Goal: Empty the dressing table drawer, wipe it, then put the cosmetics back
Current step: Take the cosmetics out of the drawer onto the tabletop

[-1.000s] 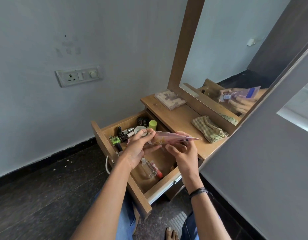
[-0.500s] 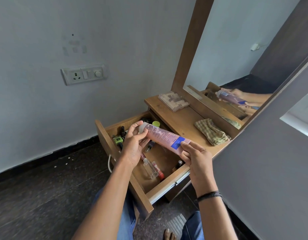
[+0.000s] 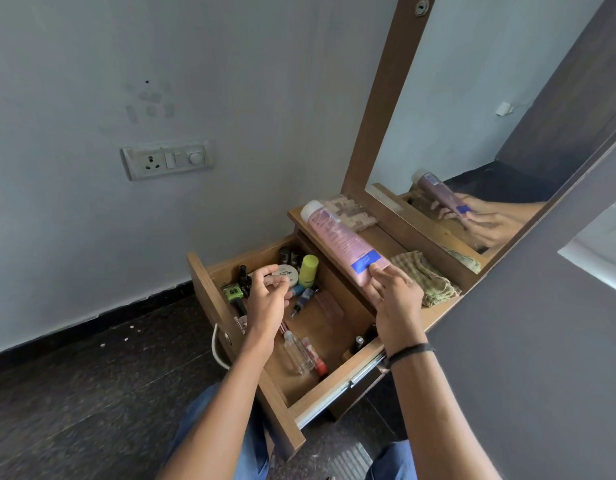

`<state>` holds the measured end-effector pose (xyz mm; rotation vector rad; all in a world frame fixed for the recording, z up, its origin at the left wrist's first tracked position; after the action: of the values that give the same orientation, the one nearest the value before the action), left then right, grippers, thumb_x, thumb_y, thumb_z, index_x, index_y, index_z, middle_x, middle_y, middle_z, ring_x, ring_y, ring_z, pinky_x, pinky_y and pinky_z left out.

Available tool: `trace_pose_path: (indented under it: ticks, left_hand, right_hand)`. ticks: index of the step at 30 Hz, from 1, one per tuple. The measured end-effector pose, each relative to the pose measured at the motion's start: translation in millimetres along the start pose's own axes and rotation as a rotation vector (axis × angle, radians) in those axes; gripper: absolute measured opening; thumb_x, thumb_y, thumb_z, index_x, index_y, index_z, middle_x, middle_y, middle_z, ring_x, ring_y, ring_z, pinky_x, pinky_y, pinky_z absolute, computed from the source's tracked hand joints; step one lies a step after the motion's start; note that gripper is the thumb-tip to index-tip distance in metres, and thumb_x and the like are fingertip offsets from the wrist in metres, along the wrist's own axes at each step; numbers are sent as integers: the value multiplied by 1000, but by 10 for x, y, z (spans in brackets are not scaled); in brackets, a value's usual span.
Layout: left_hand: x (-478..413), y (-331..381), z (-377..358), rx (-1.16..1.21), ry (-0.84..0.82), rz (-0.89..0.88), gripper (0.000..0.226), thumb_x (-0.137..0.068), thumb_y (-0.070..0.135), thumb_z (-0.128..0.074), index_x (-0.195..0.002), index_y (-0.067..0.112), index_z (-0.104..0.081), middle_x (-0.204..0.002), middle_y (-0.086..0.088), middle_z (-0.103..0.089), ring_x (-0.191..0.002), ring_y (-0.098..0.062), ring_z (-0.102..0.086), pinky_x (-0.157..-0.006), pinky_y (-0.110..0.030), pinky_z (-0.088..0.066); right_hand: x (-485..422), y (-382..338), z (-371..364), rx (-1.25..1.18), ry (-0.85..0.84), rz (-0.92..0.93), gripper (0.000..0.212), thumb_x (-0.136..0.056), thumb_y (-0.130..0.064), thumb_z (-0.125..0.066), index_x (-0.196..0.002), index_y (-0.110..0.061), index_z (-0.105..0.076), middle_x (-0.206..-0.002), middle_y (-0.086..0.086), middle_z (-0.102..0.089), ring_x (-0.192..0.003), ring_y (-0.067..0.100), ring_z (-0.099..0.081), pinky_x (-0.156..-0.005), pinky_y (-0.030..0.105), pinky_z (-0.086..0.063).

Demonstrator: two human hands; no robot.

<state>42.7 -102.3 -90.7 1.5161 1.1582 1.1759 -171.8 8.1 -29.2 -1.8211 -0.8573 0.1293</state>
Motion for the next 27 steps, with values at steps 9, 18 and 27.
trace_pose_path:
  ticks: [9, 18, 27]
  left_hand:
    - [-20, -38, 34, -51, 34, -12, 29, -96, 9, -63, -111, 32, -55, -107, 2, -68, -88, -16, -72, -70, -25, -54]
    - [-26, -28, 42, -44, 35, -34, 30, -96, 7, -63, -109, 33, -55, -105, 3, -68, -89, -18, -71, -71, -25, -55]
    - [-7, -7, 46, -48, 38, -27, 30, -96, 10, -63, -109, 35, -54, -106, 5, -67, -86, -13, -71, -68, -20, -52]
  right_hand:
    - [-869, -157, -301, 64, 104, 44, 13, -93, 10, -62, -92, -2, -64, -107, 21, -72, -93, 25, -74, -64, 24, -60]
    - [-1284, -212, -341, 38, 217, 68, 16, -93, 8, -63, -106, 1, -62, -114, 15, -69, -91, 22, -73, -61, 25, -61]
    - [-1467, -146, -355, 129, 164, -16, 23, -102, -9, -55, -84, -20, -48, -112, 3, -57, -73, 7, -59, -58, 15, -55]
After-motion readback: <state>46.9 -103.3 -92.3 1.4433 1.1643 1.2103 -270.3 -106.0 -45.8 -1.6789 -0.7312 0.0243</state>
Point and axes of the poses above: each hand's wrist, its own x-axis away from the middle knuckle, its own z-axis out of the back of the hand, y = z × x, the point moved 8 cm from there along -x, towards the middle knuckle
